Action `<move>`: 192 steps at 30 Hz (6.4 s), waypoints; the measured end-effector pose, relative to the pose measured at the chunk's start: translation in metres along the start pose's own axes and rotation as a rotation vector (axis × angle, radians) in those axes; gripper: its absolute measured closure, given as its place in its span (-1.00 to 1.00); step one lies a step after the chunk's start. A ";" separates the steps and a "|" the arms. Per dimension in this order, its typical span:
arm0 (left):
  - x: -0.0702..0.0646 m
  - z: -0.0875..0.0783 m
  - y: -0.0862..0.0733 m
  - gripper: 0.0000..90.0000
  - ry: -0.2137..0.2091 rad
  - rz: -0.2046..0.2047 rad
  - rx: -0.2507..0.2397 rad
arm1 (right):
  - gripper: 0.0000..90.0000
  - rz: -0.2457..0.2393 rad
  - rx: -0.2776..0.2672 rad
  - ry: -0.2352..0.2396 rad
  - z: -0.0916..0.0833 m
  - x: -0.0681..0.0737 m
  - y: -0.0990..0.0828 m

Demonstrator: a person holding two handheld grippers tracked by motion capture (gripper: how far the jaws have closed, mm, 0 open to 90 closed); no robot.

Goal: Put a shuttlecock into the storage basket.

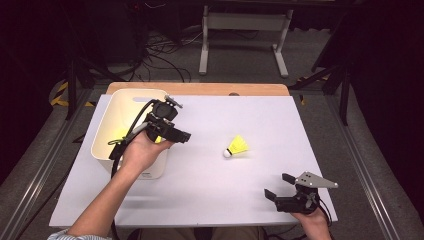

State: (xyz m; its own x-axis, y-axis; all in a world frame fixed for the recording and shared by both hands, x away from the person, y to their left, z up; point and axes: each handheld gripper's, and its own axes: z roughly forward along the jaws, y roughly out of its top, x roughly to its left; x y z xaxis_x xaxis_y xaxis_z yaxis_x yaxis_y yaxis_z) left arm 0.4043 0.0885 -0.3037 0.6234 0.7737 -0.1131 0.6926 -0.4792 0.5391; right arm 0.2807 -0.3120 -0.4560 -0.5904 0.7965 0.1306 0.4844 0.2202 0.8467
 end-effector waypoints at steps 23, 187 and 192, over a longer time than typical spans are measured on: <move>-0.016 0.023 -0.006 -0.26 -0.027 0.038 0.027 | -0.84 -0.001 -0.001 0.000 0.000 0.000 0.000; -0.041 0.086 -0.039 -0.29 0.024 0.103 0.014 | 0.95 0.074 0.313 0.031 0.133 -0.018 0.135; -0.042 0.086 -0.039 -0.32 0.025 0.106 0.016 | 0.98 0.061 0.315 0.040 0.130 -0.017 0.134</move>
State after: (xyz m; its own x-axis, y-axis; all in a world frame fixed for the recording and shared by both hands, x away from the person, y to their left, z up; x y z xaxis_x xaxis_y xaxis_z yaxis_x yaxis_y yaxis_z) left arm 0.3827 0.0392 -0.3921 0.6843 0.7283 -0.0346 0.6291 -0.5657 0.5332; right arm 0.4401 -0.2225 -0.4118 -0.5759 0.7922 0.2018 0.6919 0.3408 0.6365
